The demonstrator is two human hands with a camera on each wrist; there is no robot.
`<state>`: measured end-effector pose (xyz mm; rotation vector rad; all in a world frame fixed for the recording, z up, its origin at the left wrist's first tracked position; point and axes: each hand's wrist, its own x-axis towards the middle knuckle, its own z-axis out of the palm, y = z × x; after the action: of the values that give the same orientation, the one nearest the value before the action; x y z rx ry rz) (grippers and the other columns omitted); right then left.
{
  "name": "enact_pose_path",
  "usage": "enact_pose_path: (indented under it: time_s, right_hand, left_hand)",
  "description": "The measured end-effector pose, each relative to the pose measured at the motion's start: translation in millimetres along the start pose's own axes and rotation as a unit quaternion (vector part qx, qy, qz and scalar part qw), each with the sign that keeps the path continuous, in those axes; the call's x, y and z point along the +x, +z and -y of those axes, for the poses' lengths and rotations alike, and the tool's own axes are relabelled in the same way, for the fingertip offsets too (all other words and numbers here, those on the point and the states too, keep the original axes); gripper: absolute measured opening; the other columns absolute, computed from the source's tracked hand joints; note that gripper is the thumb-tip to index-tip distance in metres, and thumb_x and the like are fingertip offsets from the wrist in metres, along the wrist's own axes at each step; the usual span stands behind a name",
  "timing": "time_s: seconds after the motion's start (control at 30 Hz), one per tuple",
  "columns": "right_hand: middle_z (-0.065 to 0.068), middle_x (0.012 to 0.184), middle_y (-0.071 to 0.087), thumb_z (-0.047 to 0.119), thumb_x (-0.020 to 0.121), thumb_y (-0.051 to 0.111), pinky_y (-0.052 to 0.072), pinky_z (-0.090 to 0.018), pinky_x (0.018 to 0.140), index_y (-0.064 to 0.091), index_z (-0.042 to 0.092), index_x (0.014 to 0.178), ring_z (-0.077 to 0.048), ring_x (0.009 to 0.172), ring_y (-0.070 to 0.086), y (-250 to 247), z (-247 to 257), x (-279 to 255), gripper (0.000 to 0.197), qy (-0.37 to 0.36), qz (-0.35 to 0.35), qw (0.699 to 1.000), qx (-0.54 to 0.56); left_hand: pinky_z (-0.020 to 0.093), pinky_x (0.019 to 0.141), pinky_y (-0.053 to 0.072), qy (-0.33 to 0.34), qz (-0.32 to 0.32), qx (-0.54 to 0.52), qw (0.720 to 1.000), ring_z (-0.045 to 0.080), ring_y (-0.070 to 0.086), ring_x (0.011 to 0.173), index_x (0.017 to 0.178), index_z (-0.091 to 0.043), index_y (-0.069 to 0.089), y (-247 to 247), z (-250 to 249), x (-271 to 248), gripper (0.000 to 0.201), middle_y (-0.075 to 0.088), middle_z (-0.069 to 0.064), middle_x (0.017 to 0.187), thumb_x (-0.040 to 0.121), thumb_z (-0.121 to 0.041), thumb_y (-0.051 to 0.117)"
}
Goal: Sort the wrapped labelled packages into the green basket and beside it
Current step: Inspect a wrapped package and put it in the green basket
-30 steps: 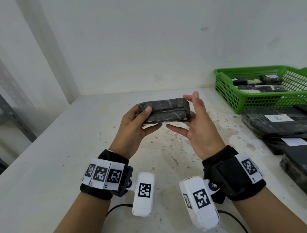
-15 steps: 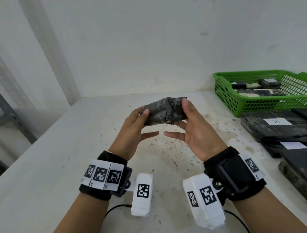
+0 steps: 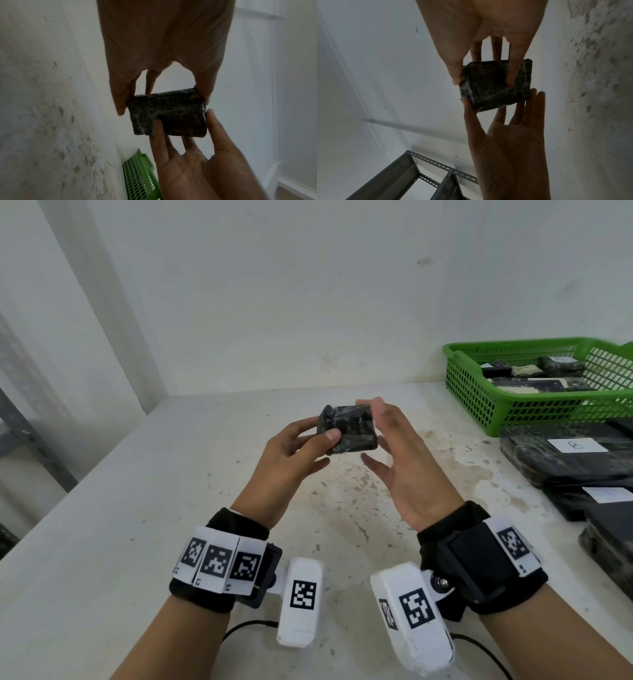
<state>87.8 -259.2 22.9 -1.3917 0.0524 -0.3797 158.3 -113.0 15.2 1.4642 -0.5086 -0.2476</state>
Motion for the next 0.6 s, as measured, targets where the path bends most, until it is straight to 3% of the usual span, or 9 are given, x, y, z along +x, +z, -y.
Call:
enact_pose_path:
  time_s: [0.1, 0.23, 0.33, 0.4, 0.5, 0.6]
  right_hand:
    - [0.007, 0.126, 0.064, 0.065, 0.071, 0.053, 0.045, -0.04, 0.105, 0.062, 0.035, 0.124, -0.012, 0.122, 0.057, -2.0, 1.0, 0.5, 0.061, 0.031, 0.03, 0.999, 0.019]
    - [-0.01, 0.118, 0.07, 0.052, 0.077, 0.061, 0.054, -0.041, 0.098, 0.068, 0.012, 0.116, -0.022, 0.113, 0.066, -1.3, 2.9, 0.8, 0.057, 0.019, -0.003, 0.999, 0.041]
    - [-0.014, 0.118, 0.068, 0.047, 0.085, 0.059, 0.056, -0.037, 0.095, 0.068, 0.007, 0.114, -0.025, 0.114, 0.064, -2.2, 3.2, 1.0, 0.05, 0.03, -0.008, 0.999, 0.032]
    - [-0.014, 0.119, 0.067, 0.048, 0.089, 0.058, 0.055, -0.038, 0.096, 0.067, 0.009, 0.114, -0.024, 0.115, 0.064, -0.9, 3.4, 0.0, 0.047, 0.042, -0.003, 0.999, 0.024]
    - [-0.004, 0.113, 0.07, 0.064, 0.076, 0.06, 0.053, -0.033, 0.094, 0.064, 0.014, 0.115, -0.015, 0.109, 0.066, 2.3, 2.2, -1.3, 0.064, 0.045, 0.012, 0.999, 0.008]
    - [0.004, 0.097, 0.072, 0.052, 0.08, 0.061, 0.054, -0.028, 0.086, 0.067, 0.017, 0.104, -0.009, 0.096, 0.069, 3.5, 1.6, -2.1, 0.043, 0.027, -0.007, 1.0, -0.003]
  left_hand:
    - [0.03, 0.098, 0.052, 0.014, 0.016, 0.0, 1.0, 0.015, 0.066, 0.112, 0.129, -0.009, 0.06, 1.5, -2.1, -1.8, 0.074, 0.073, 0.005, 0.114, 0.068, -0.051, 0.069]
    - [0.036, 0.099, 0.05, -0.009, 0.034, -0.004, 0.999, 0.014, 0.065, 0.113, 0.127, -0.016, 0.062, 3.8, -6.2, -5.1, 0.07, 0.073, 0.001, 0.114, 0.068, -0.054, 0.068]
    - [0.041, 0.101, 0.049, -0.032, 0.033, -0.001, 0.999, 0.012, 0.065, 0.112, 0.122, -0.018, 0.064, 6.5, -9.7, -7.0, 0.057, 0.072, -0.002, 0.115, 0.078, -0.055, 0.061]
    - [0.039, 0.101, 0.05, -0.032, 0.014, -0.003, 0.999, 0.012, 0.067, 0.107, 0.117, -0.016, 0.066, 8.3, -10.6, -7.3, 0.051, 0.074, 0.0, 0.11, 0.08, -0.05, 0.059]
    - [0.035, 0.098, 0.05, -0.029, 0.001, -0.001, 1.0, 0.012, 0.068, 0.104, 0.115, -0.016, 0.068, 9.0, -10.5, -7.1, 0.049, 0.074, 0.0, 0.106, 0.078, -0.048, 0.062]
    - [0.036, 0.094, 0.049, -0.041, 0.019, 0.013, 0.999, 0.012, 0.066, 0.107, 0.117, -0.02, 0.066, 8.7, -8.8, -7.2, 0.052, 0.073, -0.001, 0.109, 0.077, -0.053, 0.063]
